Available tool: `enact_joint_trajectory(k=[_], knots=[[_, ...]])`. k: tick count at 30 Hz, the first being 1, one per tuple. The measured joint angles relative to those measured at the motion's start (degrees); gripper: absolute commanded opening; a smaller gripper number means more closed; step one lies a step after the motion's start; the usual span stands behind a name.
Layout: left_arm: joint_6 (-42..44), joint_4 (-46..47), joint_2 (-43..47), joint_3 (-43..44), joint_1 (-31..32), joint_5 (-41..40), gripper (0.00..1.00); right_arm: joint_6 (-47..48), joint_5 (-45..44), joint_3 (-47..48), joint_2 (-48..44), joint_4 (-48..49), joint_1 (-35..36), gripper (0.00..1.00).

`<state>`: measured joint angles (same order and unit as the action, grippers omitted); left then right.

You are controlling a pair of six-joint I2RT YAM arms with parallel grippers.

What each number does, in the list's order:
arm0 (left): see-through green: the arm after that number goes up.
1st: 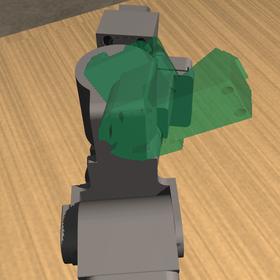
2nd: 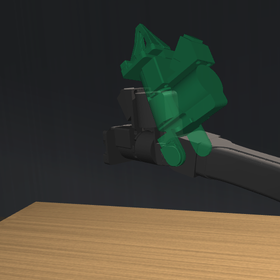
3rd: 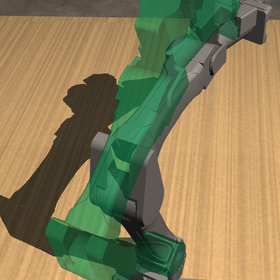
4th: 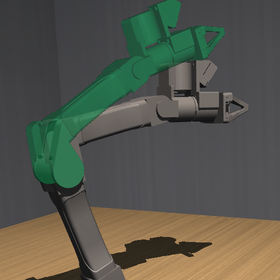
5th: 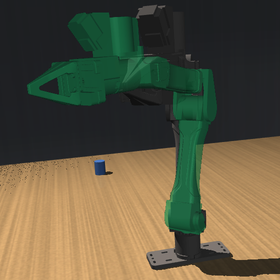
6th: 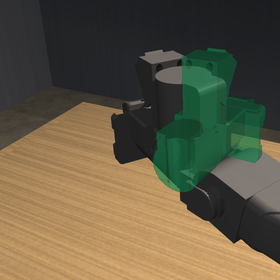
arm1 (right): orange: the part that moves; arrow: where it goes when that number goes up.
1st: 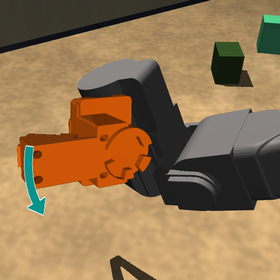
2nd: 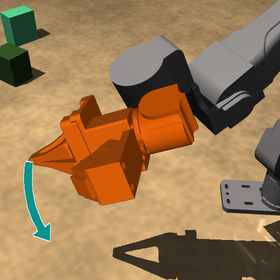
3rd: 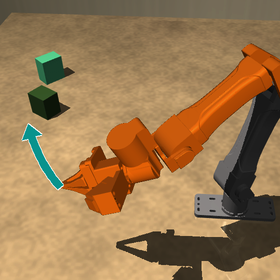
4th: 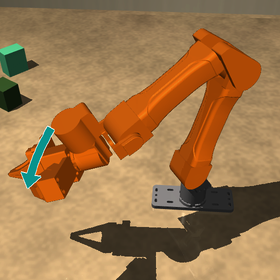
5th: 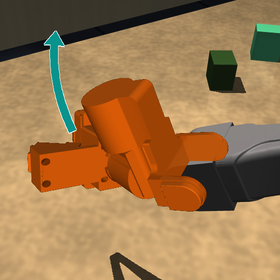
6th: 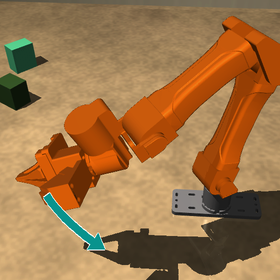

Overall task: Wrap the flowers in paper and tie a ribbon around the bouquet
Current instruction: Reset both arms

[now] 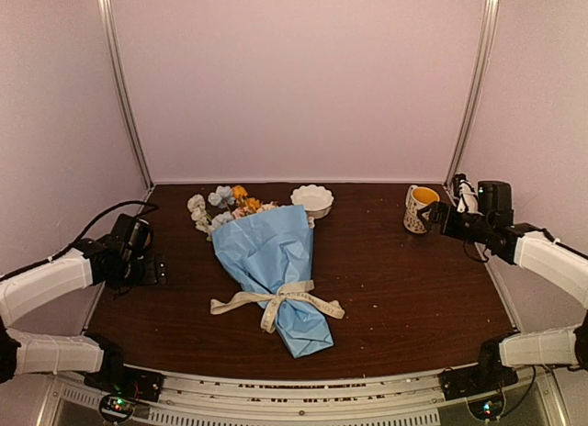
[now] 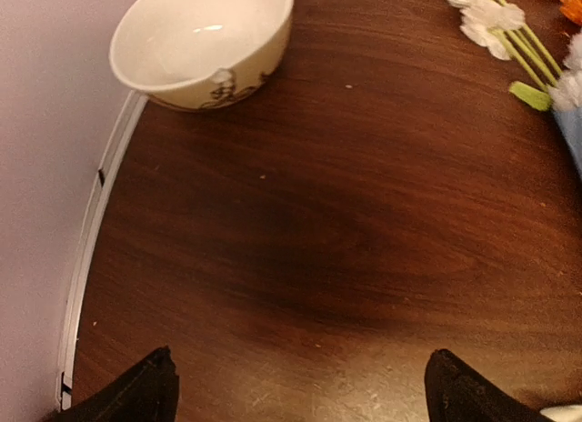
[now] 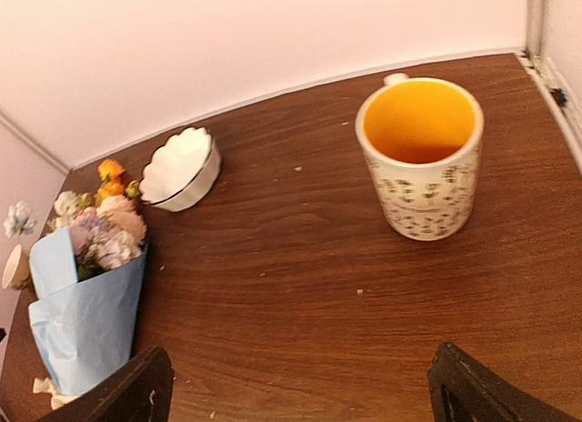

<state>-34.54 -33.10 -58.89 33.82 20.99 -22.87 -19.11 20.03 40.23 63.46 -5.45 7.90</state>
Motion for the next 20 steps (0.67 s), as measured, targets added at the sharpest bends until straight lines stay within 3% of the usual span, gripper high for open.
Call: enact_joint_trajectory(k=[8, 20], knots=[[-0.9, 2.5, -2.5, 1.0, -3.5, -6.1, 0.98, -2.1, -4.5, -7.3, -2.1, 3.6, -9.0, 1.0], [1.6, 6.9, -5.3, 3.2, -6.8, -16.6, 0.98, -2.2, -8.3, -9.9, -1.4, 7.7, -10.8, 1.0]])
